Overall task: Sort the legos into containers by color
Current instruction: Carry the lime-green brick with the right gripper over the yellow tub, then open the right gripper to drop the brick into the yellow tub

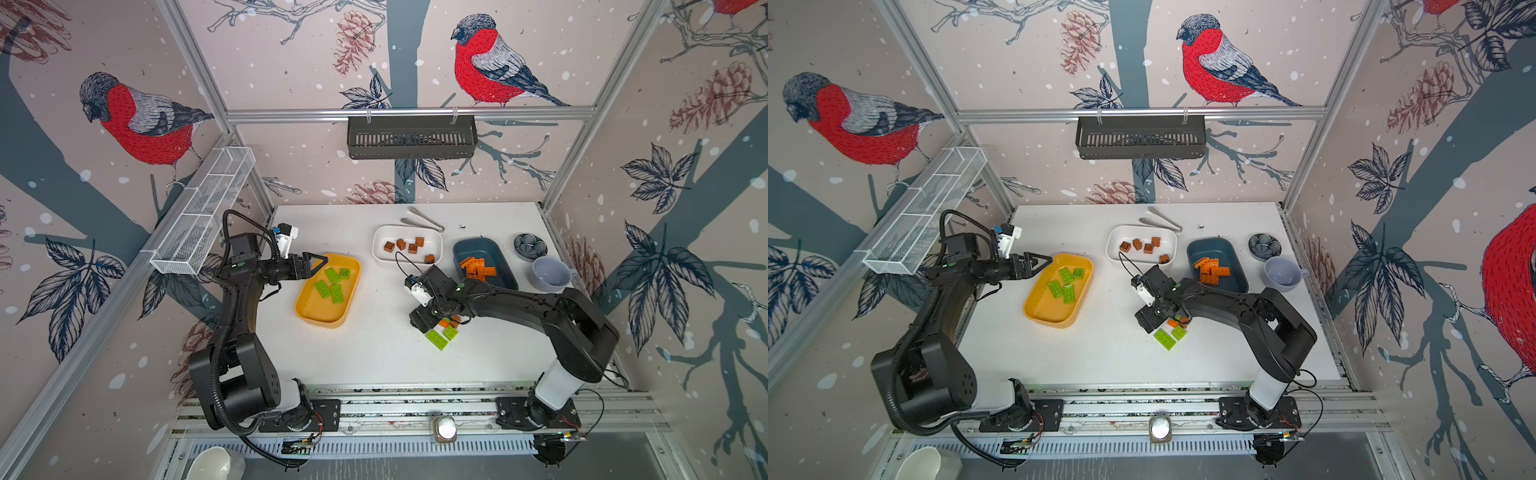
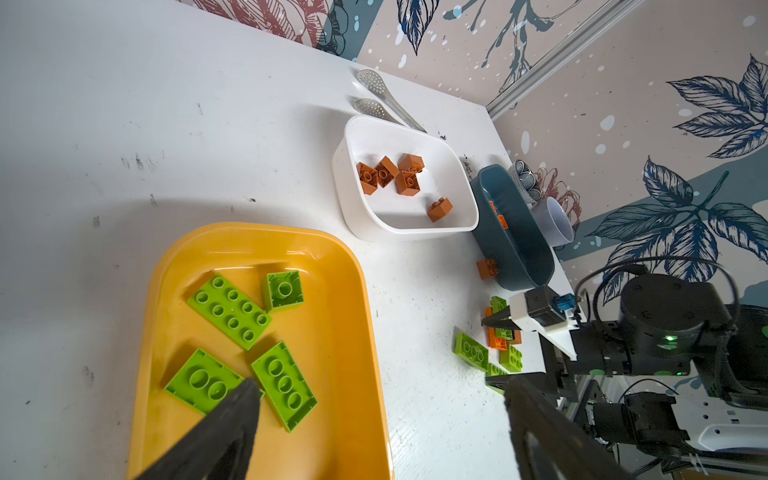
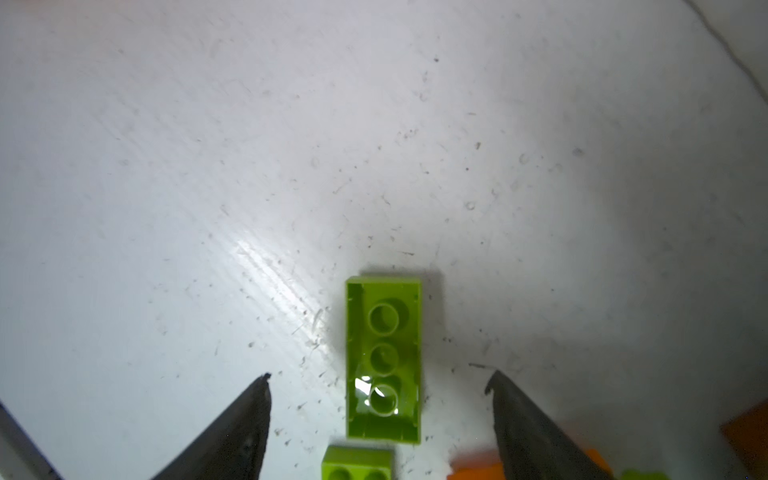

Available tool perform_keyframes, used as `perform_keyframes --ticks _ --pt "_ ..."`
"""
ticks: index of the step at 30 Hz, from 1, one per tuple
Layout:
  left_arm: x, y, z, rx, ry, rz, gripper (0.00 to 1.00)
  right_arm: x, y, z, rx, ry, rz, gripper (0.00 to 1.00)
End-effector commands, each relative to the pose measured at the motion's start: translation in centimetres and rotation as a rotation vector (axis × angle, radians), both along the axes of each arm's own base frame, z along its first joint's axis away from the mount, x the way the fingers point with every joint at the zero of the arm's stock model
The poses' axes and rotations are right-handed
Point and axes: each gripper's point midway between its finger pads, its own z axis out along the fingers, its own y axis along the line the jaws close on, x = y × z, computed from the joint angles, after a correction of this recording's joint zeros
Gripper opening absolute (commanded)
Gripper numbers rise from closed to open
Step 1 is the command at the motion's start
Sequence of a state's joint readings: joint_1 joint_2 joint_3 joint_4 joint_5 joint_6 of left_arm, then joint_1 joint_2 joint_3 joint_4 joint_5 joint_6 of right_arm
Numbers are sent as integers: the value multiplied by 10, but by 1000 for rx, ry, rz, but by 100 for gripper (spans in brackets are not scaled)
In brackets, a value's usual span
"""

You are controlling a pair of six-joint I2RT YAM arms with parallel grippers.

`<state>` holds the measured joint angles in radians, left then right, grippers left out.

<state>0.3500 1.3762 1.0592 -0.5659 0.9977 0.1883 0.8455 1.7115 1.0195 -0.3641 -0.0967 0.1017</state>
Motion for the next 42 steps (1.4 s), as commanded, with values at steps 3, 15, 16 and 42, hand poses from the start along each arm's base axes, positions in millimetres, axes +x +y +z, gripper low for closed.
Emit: perform_keyframes --ticks 3,15,16,42 --pt "-3 -2 5 -17 -15 -15 92 11 5 -10 -23 -35 -23 80" --pt "-2 -3 4 -17 -18 -25 91 4 -1 -28 -112 -40 -8 37" --pt "-2 -3 5 -16 -20 -25 91 6 2 -23 -103 -49 -6 33" --pt "3 9 -3 8 34 50 90 57 248 114 672 -138 218 27"
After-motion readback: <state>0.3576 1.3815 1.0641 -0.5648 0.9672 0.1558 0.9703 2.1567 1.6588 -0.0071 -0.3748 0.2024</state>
